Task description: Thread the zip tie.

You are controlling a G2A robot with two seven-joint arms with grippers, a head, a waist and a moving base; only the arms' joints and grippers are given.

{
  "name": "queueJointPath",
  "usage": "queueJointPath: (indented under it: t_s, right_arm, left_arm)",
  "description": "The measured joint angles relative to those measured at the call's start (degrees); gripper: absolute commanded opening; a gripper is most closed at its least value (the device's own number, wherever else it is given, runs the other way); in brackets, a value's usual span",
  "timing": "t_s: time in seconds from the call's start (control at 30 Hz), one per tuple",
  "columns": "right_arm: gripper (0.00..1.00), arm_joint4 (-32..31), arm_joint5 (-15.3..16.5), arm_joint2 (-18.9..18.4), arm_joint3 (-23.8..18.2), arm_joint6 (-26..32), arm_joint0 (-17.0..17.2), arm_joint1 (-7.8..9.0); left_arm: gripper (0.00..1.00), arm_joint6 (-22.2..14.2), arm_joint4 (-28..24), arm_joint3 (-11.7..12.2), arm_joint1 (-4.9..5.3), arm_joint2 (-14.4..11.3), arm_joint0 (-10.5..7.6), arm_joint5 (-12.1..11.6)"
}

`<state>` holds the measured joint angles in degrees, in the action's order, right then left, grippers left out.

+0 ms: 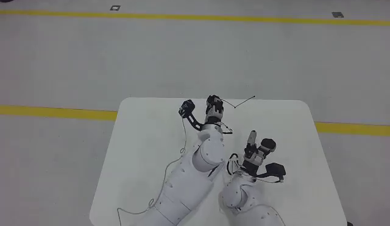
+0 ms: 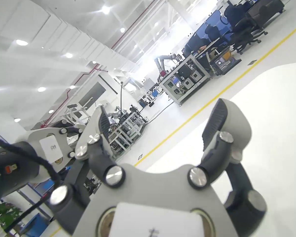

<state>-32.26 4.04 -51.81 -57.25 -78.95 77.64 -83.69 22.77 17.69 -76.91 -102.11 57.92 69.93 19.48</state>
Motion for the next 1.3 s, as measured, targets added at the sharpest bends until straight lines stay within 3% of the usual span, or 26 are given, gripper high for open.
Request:
queueJointPath:
  t_s: [0.3, 0.57, 0.77, 0.9, 1.0, 1.3]
  right_arm:
    - [1.0, 0.28, 0.07, -0.66, -1.37, 1.39, 0.56, 0.06]
    - [1.0, -1.58, -2.31, -6.66, -12.26, 7.41, 6.5, 1.35]
    - [1.0, -5.5, -5.31, -12.6, -23.23, 14.84, 13.34, 2.96]
    - [1.0, -9.46, -9.22, -15.71, -28.73, 19.84, 16.83, 3.64]
    - [1.0, -11.43, -13.62, -16.1, -28.84, 20.2, 16.81, 3.58]
    - [1.0, -11.3, -12.58, -16.07, -28.79, 20.1, 16.78, 3.58]
  left_arm:
    - [0.0, 0.0, 0.0, 0.0, 0.0, 0.0, 0.0, 0.0]
    - [0.0, 0.0, 0.0, 0.0, 0.0, 0.0, 0.0, 0.0]
    - [0.0, 0.0, 0.0, 0.0, 0.0, 0.0, 0.0, 0.0]
    - [0.0, 0.0, 0.0, 0.0, 0.0, 0.0, 0.0, 0.0]
    - [0.0, 0.0, 0.0, 0.0, 0.0, 0.0, 0.0, 0.0]
    - [0.0, -0.2, -0.45, -0.09, 0.06, 0.15, -0.05, -0.22]
